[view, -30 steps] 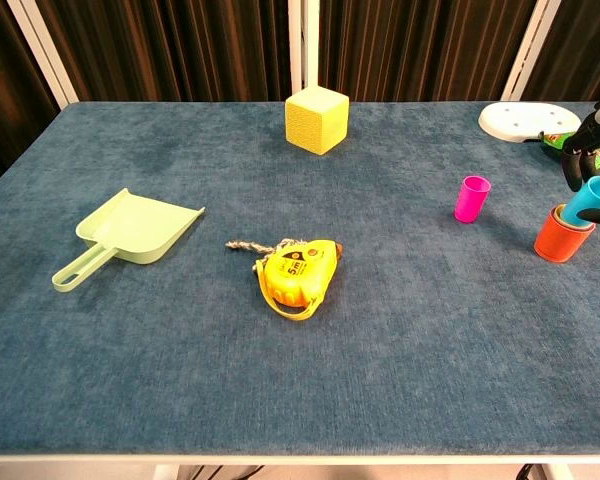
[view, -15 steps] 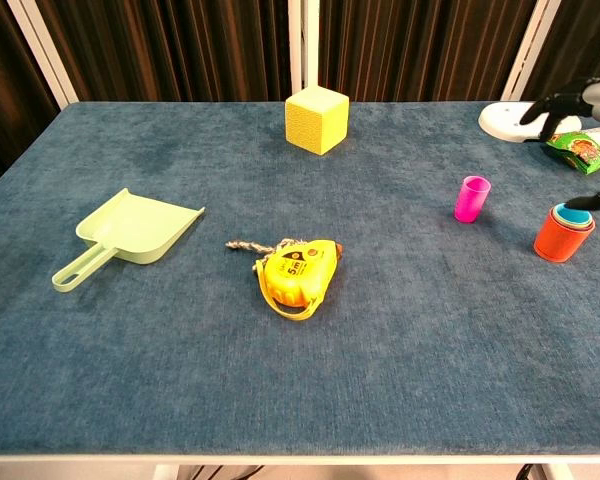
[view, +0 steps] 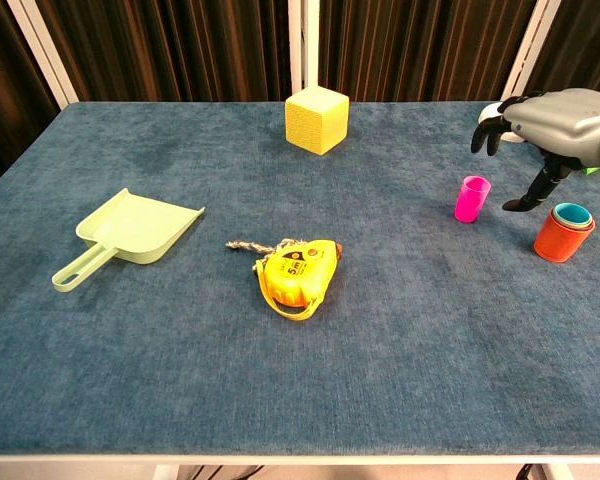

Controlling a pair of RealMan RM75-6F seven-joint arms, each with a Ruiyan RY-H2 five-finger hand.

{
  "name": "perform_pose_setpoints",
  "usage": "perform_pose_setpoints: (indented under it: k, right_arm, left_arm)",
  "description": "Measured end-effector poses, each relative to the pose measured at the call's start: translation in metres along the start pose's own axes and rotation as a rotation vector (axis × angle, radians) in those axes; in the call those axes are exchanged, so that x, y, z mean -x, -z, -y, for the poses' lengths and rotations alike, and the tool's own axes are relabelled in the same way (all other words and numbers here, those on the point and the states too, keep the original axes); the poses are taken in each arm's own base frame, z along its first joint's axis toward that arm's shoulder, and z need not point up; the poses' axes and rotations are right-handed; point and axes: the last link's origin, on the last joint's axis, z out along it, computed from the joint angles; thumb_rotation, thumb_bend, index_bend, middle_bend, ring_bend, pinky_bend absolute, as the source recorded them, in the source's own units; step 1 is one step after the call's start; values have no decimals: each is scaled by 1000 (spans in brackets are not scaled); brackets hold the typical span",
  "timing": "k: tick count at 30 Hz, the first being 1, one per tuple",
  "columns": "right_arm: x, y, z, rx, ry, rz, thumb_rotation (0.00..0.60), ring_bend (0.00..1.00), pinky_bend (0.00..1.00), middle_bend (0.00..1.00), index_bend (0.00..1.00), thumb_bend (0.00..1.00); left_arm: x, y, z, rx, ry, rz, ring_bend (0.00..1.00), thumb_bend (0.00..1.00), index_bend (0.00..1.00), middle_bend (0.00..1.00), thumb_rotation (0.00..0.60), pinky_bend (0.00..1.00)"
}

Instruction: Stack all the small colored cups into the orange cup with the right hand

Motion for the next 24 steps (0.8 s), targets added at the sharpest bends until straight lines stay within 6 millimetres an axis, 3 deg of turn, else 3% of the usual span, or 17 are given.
perform_pose_setpoints:
  k: [12, 24]
  right_arm:
    - [10, -11, 8, -15, -22, -9, 600, 50, 0, 313, 361, 123]
    - [19, -13, 16, -29, -17, 5, 600, 138, 0, 425, 419, 162]
  left_arm:
    - [-2, 1, 1, 2, 0, -5, 0, 152, 36, 24, 600, 0]
    - [-3, 1, 3, -1, -2, -6, 0, 152, 36, 24, 600, 0]
